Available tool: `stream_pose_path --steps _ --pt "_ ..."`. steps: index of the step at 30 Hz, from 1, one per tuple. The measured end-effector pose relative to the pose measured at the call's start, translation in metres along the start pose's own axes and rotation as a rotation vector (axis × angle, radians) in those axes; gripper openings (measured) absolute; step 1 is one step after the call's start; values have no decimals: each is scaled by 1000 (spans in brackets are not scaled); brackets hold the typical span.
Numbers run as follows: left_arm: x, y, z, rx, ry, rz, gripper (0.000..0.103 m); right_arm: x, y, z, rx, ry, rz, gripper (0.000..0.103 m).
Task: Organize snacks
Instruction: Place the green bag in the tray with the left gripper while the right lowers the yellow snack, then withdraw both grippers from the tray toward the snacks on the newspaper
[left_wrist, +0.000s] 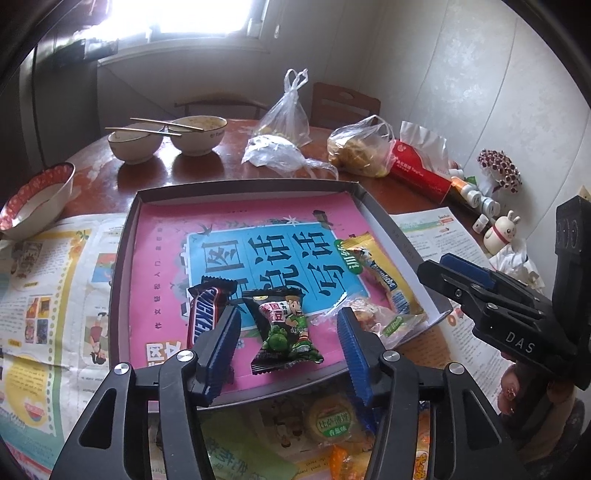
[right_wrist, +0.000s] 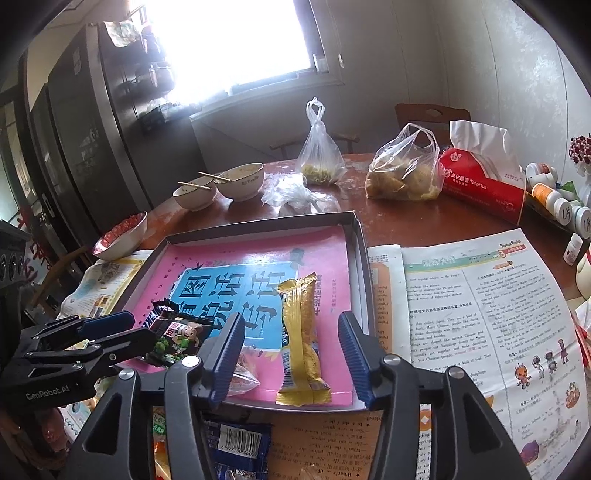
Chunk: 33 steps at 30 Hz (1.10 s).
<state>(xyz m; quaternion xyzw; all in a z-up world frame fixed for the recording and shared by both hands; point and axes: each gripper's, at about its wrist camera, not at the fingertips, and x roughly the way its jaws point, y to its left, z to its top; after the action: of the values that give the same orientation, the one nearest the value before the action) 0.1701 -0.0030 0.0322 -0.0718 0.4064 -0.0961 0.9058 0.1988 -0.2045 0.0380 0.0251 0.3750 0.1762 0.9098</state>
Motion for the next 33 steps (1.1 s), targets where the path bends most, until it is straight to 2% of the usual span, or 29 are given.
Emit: stream_pose_path --steps 9,11,13,33 --pt "-10 1 -1 -2 -27 12 59 -11 1 0 -4 -27 5 58" --pt "-14 2 -1 -4 -35 15 66 -14 2 0 -9 -33 9 60" --pt "-17 5 -1 -10 -44 17 68 -16 3 0 -12 -36 10 61" --pt "-54 26 -12 -42 -76 67 70 -36 17 -6 -44 -59 31 66"
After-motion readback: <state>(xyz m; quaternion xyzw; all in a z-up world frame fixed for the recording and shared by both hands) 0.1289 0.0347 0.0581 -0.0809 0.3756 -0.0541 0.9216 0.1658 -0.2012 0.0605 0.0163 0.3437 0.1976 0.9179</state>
